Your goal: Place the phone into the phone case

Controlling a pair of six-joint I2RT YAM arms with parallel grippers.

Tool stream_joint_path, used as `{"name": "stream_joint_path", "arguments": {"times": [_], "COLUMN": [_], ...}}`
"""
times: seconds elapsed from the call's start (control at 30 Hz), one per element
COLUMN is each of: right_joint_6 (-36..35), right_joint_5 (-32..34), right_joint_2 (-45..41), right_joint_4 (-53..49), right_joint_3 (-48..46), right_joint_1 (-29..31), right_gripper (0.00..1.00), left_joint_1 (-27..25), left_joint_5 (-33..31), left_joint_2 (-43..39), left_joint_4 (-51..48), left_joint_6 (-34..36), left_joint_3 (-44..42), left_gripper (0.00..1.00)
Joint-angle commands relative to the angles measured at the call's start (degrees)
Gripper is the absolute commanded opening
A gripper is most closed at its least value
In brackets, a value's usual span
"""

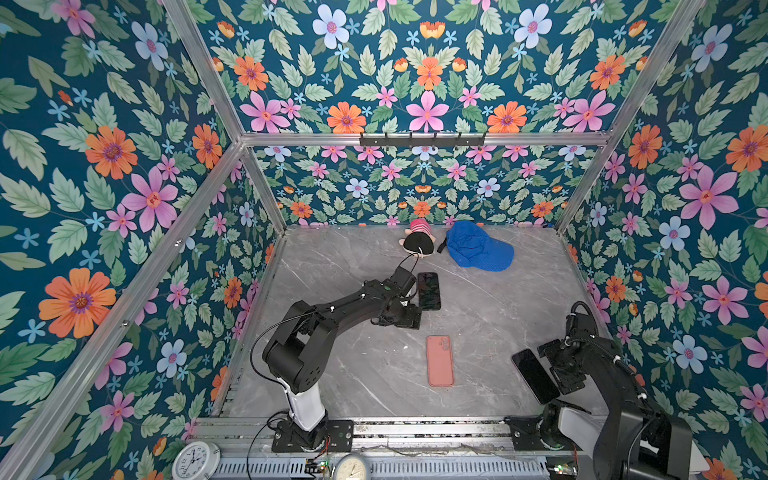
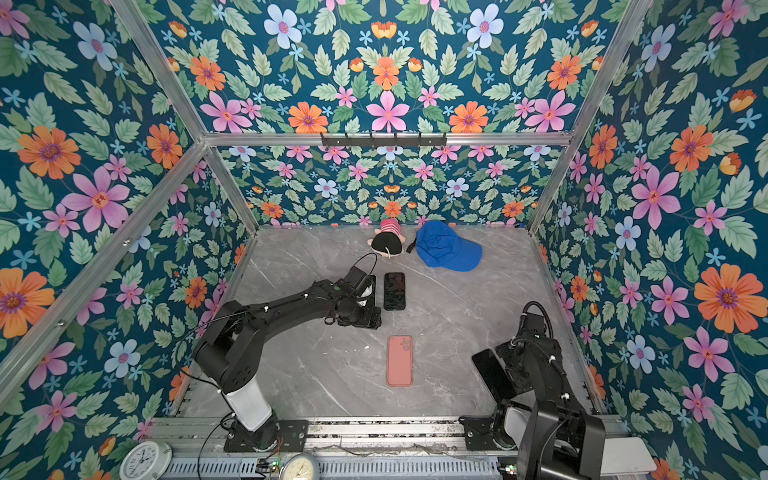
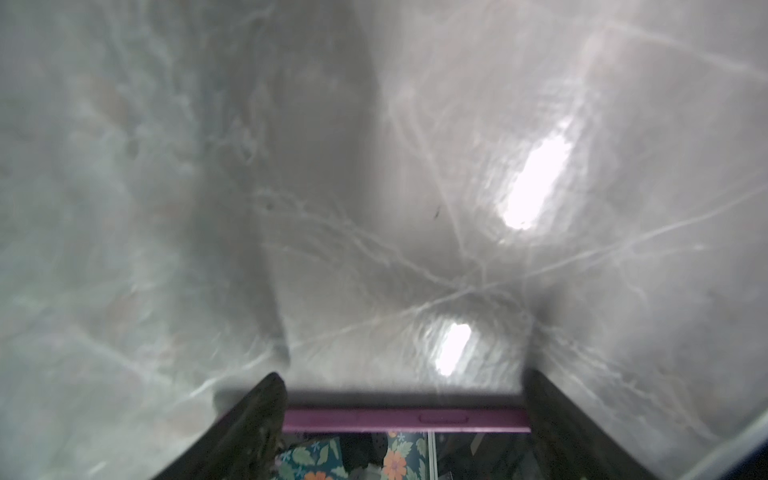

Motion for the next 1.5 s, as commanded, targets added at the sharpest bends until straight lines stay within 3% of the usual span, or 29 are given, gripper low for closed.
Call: {"name": "stream_joint_path", "arguments": {"times": [0.0, 0.27, 0.53, 0.83, 1.1, 1.27, 1.47], "right_joint_6": [-1.3, -1.2, 1.7, -4.9, -6.6, -4.6, -4.4], "right_joint_5": [-6.8, -14.3, -13.4, -8.2, -5.8, -3.2, 0.2], "right_joint_2": [-3.6, -8.2, -5.8, 0.7, 4.0, 2.6, 3.9], "right_joint_4": [-0.8, 0.3, 4.7, 4.8, 2.5, 1.8, -0.3], "right_joint_3": [-2.1, -6.0, -5.8, -0.6, 1.3, 0.8, 1.5], "right_joint_1": [0.0, 1.3, 11.7, 23.1, 32.2, 38.7, 41.9], "right_gripper": [0.86, 0.75, 0.73, 0.86, 0.97, 0.96, 0.90], "left_joint_1": [0.1, 0.1, 0.1, 0.1, 0.1, 0.1, 0.1], "left_joint_5": [-0.1, 1.0, 1.0, 1.0, 1.4, 1.7, 2.0], "left_joint_2": [0.5, 0.8, -0.1, -0.3, -0.1, 0.2, -0.2], "left_joint_4": [-0.6, -0.3, -0.2, -0.2, 0.0, -0.2, 0.3], "left_joint_6": [0.8, 0.9, 0.5, 0.5, 0.5, 0.6, 0.4], "left_joint_3": [0.7, 1.5, 0.7, 0.6, 0.6, 1.1, 0.6], "left_gripper": [0.87, 0.86, 0.86, 0.86, 0.86, 0.86, 0.86]}}
